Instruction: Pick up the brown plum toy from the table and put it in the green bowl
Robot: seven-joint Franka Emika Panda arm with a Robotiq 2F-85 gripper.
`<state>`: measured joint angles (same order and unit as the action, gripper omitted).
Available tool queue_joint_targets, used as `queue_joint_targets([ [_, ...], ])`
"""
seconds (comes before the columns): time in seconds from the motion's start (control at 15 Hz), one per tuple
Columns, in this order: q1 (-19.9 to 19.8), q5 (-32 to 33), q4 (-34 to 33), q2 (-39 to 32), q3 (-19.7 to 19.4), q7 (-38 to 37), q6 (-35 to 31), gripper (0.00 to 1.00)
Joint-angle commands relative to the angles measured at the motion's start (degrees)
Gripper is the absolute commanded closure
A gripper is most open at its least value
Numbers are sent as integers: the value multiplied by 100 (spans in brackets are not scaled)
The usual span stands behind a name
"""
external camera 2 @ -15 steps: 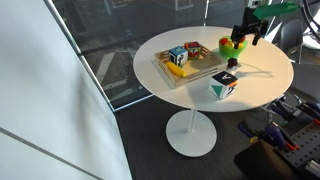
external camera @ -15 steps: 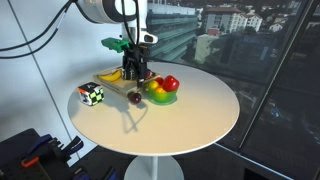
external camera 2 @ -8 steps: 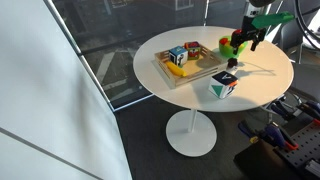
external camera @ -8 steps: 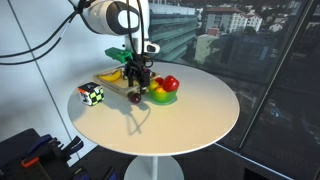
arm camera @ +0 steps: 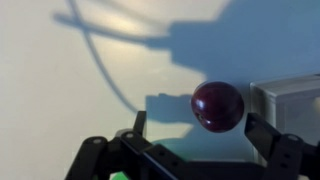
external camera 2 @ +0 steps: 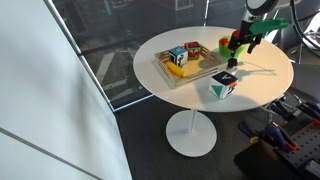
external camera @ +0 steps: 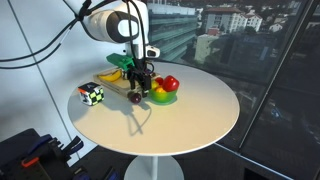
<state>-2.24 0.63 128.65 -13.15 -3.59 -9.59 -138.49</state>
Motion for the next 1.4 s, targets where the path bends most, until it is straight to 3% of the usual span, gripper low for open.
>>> queue_joint_targets([
  [0.0, -6, -39, 79, 57, 21, 212, -153, 0],
  [1.13, -67, -366, 10, -408, 184, 887, -518, 0],
  [1.2, -70, -393, 2, -433, 194, 909, -512, 4],
  [1.27, -65, -399, -9, -458, 195, 903, -513, 27],
  [1.33, -68, -422, -21, -476, 202, 912, -490, 29],
])
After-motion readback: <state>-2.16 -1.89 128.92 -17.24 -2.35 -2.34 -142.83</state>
